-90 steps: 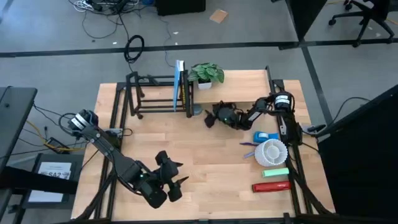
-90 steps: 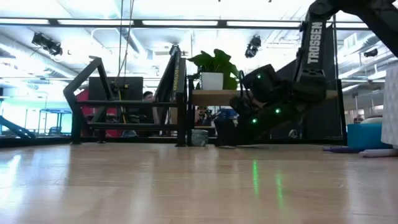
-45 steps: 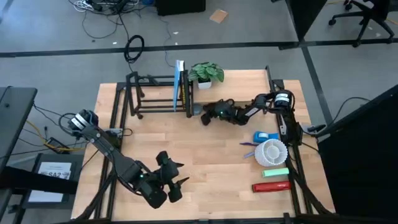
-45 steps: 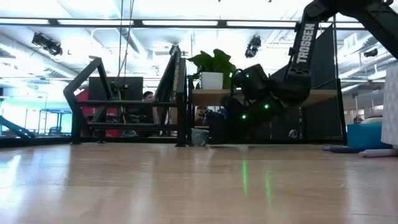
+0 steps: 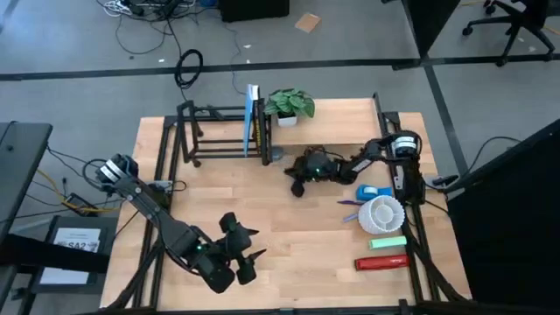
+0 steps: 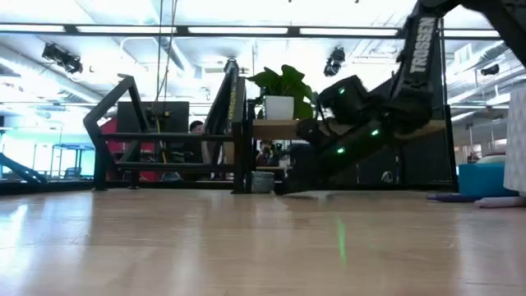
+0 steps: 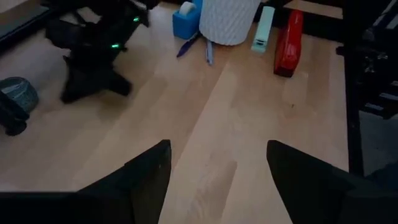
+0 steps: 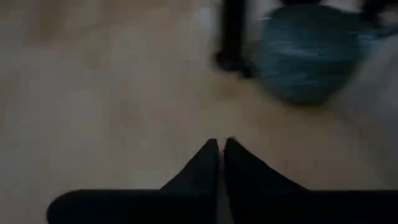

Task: Stock shelves
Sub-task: Remove the blue scented candle from under the shelf

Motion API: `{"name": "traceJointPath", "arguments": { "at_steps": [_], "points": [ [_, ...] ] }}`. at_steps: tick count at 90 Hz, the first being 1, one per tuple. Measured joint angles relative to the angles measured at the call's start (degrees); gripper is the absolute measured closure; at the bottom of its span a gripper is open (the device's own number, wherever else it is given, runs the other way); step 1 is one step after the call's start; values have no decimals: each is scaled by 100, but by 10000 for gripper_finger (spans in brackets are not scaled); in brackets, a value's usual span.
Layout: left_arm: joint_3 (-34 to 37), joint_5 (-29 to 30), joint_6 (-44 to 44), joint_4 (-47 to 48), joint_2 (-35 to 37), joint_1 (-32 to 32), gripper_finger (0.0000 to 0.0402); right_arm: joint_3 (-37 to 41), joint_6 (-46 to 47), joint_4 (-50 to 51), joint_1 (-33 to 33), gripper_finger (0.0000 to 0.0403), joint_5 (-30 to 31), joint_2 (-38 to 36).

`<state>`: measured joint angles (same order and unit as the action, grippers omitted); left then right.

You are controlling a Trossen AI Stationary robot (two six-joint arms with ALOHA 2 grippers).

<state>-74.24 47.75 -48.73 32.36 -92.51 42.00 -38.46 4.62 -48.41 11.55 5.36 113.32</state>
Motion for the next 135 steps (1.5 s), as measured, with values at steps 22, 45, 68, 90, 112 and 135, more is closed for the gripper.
{"name": "traceJointPath", "arguments": {
  "at_steps": [22, 45, 68, 90, 112, 135],
  "points": [
    [0, 2, 50, -15, 2, -2, 158, -254, 257, -29, -40, 402, 980, -547],
    [-2, 2, 55, -49, 2, -15, 158, -1234, 540, 1014, 236, 403, 1001, -41],
    [-2, 4, 216, -131, 4, -43, 158, -1375, 434, 1102, 253, 403, 1371, -7],
    [-2, 4, 219, -184, 4, -41, 158, -1388, 453, 1658, 244, 403, 1037, -32],
    [-2, 4, 218, -259, 4, -41, 158, -1370, 657, 2664, 5, 403, 945, -279],
    [-2, 2, 220, -291, 4, -41, 158, -1308, 968, 4613, -571, 403, 532, -1519]
  ]
}}
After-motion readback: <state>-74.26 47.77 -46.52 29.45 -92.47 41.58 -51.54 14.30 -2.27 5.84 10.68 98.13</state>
